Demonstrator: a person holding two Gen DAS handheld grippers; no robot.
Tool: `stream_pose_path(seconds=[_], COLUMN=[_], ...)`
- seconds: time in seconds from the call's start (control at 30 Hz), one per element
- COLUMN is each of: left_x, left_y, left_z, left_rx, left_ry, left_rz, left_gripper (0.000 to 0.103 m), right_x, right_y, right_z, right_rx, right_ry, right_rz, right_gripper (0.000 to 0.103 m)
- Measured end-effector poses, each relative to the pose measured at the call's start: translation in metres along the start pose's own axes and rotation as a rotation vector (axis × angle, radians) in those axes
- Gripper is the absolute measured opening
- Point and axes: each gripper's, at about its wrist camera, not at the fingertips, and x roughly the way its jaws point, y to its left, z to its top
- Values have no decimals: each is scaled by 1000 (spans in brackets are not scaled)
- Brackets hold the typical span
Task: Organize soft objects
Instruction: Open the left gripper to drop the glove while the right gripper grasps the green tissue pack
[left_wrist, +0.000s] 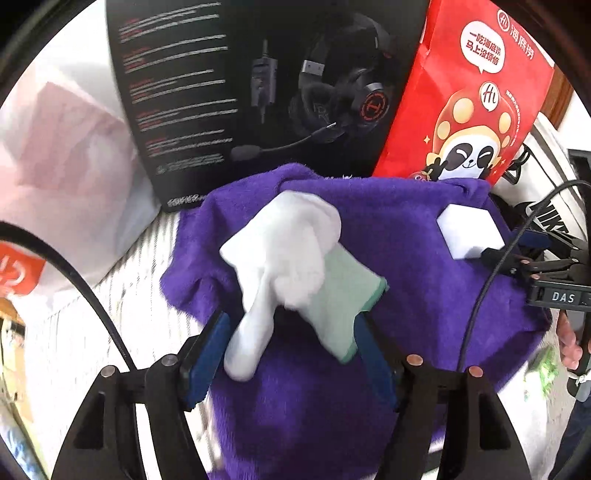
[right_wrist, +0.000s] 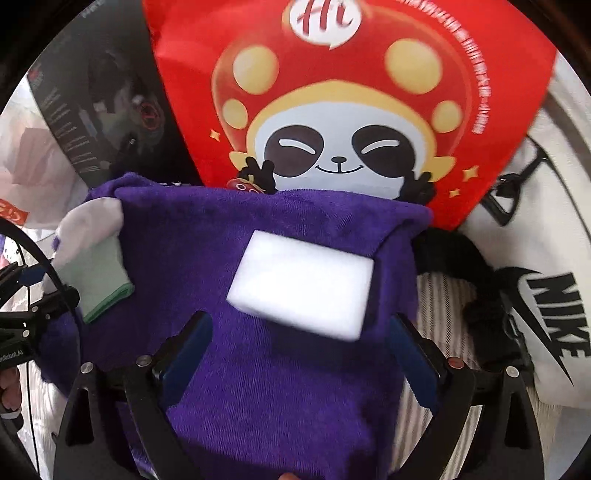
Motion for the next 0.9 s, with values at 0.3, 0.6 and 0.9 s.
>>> stream_pose_path(seconds=[0.3, 0.6, 0.9], left_x=[-59, -111, -118], left_y=[1, -2, -21], left_z=[-30, -85, -148], left_rx=[-1, -12, -68], left_ry=[-16, -52, -5], left_rz=[37, 37, 10], left_gripper=[68, 71, 71], right_x=[-68, -94, -56], right_y=[-21, -41, -40], right_z=[-42, -134, -173], right_rx=[24, 60, 113], right_ry=[-76, -78, -52], right_rz=[9, -11, -25], right_gripper=[94, 95, 94])
